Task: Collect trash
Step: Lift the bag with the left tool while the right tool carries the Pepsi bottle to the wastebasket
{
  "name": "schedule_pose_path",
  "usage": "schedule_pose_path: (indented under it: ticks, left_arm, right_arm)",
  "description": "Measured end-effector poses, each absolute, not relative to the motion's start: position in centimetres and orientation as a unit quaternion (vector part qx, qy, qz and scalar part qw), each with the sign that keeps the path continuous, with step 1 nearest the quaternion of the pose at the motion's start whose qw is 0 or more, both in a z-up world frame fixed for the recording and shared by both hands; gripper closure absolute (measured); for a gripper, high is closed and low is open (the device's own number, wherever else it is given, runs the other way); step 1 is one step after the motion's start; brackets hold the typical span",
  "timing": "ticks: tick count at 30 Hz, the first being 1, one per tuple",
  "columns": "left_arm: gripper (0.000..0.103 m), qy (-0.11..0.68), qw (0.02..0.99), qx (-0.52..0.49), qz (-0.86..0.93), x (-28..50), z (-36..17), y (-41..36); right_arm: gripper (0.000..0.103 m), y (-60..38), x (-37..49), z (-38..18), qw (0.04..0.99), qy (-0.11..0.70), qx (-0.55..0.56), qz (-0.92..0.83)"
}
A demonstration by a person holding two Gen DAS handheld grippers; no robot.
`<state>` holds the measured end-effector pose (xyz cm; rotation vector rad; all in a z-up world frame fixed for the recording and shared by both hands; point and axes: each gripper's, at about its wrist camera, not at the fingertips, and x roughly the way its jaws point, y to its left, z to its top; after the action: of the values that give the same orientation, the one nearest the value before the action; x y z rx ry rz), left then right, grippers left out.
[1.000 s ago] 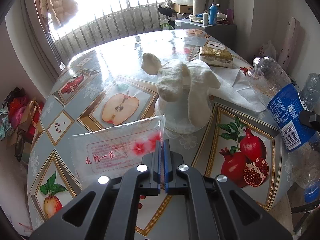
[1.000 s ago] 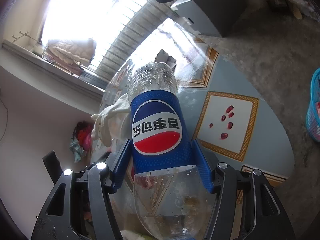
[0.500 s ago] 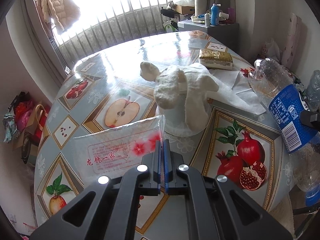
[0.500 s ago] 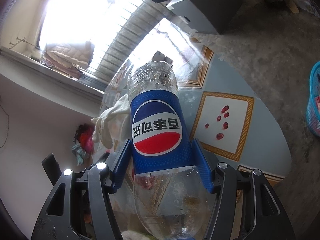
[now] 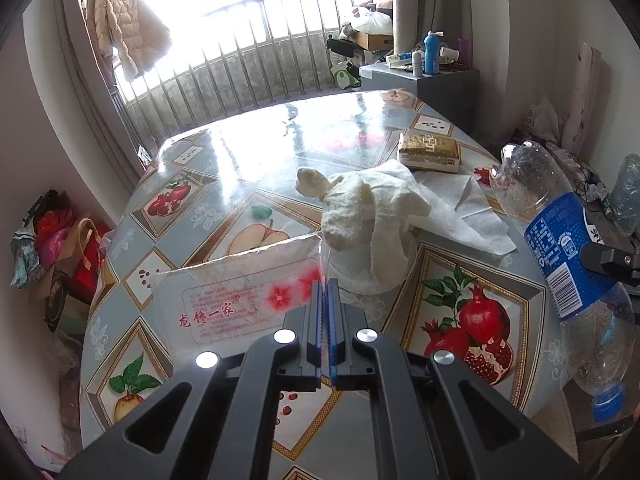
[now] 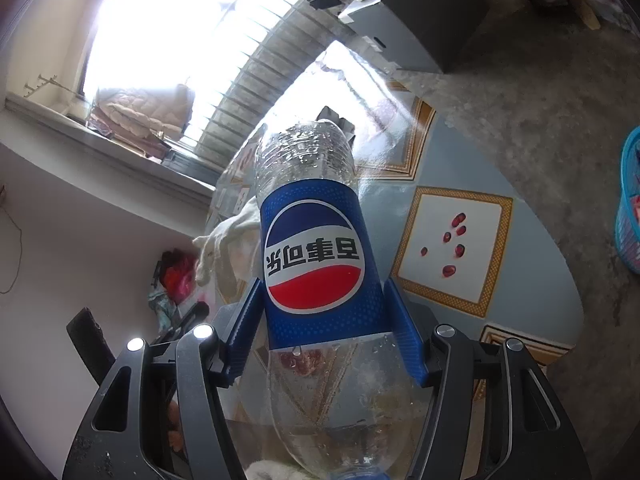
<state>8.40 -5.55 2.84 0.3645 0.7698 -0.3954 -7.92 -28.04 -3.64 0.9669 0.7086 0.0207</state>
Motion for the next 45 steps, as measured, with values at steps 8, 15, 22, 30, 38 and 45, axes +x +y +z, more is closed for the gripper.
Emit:
schedule_pose_path:
  ticks: [8, 15, 22, 30, 38, 45]
  left_arm:
    - [0.101, 0.335, 0.910, 0.146, -0.197, 7.1, 5.6, -4.0]
    - [0.101, 0.292, 0.925, 0.128, -0.209, 5.3, 9.2, -3.0]
    - [0.101, 0.247, 0.924, 0.112, -0.269, 3.2, 12.9, -5.1]
    - [0.101, 0.209, 0.891, 0.102, -0.391, 0.9, 15.1, -12.7]
    - [0.101, 0.257, 0.813, 0.083, -0.516, 0.0, 14.0, -23.4]
    - [0.101, 0.314, 0.753, 0.083, -0.572, -1.4, 10.9, -31.1]
  right_arm:
    - [0.046, -27.8, -7.8, -2.9, 0.832, 0.327, 0.448, 0.011]
    - [0.046, -27.5, -7.7, -1.9, 0.839, 0.314, 0.444, 0.014]
    - [0.046, -28.4, -8.7, 0.0, 0.853, 0.279, 0.441, 0.005]
    - [0.046, -32.5, -12.3, 1.5, 0.861, 0.223, 0.454, -0.051]
    - [0.046, -37.8, -17.4, 0.4, 0.844, 0.185, 0.483, -0.140]
    - [0.046, -41.3, -21.4, -1.3, 0.817, 0.163, 0.508, -0.219]
